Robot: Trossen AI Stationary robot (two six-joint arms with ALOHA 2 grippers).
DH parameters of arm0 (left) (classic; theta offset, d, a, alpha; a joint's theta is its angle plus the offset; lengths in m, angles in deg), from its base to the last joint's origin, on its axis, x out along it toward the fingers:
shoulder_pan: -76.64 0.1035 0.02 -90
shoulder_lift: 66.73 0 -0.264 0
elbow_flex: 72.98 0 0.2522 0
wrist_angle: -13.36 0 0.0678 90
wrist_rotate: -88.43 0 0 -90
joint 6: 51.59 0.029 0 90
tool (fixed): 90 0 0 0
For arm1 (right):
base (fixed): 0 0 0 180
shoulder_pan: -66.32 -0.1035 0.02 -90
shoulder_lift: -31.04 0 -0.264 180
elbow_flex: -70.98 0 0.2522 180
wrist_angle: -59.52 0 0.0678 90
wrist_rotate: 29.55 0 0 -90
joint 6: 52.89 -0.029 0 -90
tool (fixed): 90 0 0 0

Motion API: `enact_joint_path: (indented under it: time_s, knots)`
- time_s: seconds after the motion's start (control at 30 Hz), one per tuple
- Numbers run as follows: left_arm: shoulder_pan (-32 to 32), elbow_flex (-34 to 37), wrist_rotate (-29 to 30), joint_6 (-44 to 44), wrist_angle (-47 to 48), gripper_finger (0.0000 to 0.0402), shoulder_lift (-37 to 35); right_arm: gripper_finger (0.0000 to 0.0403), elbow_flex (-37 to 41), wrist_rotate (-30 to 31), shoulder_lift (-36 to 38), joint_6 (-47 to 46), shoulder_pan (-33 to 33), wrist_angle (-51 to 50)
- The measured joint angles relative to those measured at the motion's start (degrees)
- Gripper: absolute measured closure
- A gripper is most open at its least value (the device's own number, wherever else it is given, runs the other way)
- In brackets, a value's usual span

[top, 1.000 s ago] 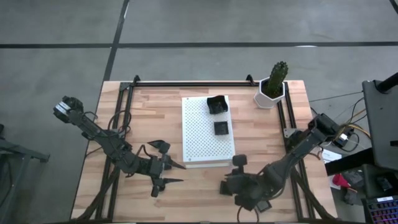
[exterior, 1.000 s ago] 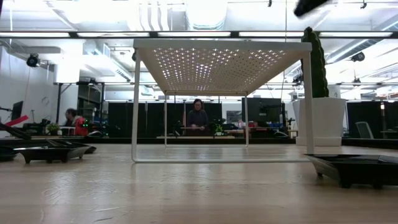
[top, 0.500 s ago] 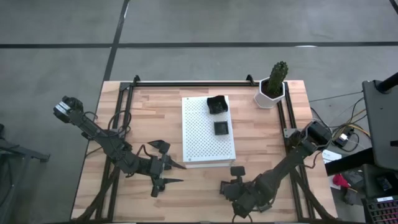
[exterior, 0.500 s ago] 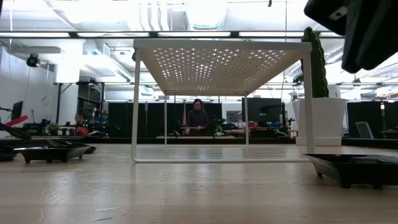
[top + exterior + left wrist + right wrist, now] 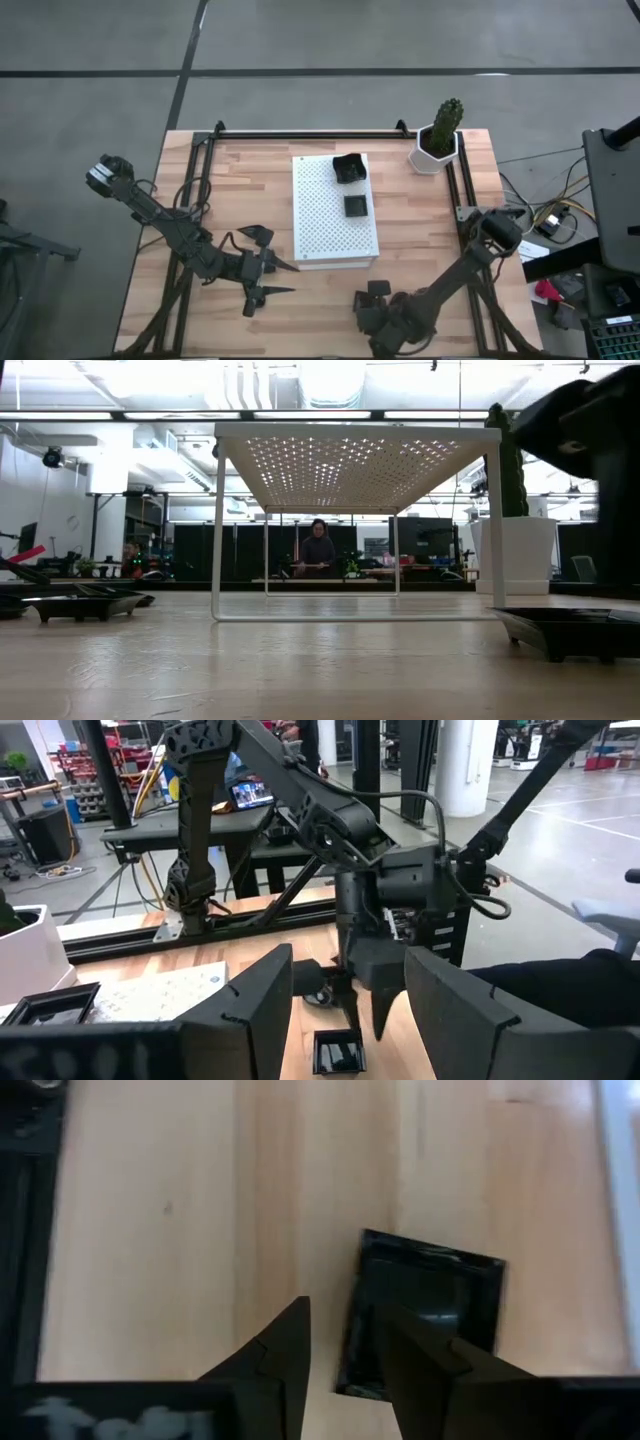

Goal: Pick & Place Mini shaped plates
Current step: Stack the black square plate on top of the black square plate on the shelf

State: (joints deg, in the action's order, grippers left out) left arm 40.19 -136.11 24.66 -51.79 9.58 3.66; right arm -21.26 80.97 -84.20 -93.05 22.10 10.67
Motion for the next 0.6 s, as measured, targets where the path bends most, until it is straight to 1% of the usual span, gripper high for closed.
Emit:
enact_joint_path:
  time_s: [0.37,0.6]
  knots:
    - [0.0,0.0,0.0,-0.3,0.0,0.0213,0.0,0.0311,0.0,0.5,-0.3,-0.9,-0.6,0.2]
    - [0.0,0.0,0.0,-0.3,0.0,0.0213,0.0,0.0310,0.3,2.0,-0.3,-0.8,-0.6,0.1]
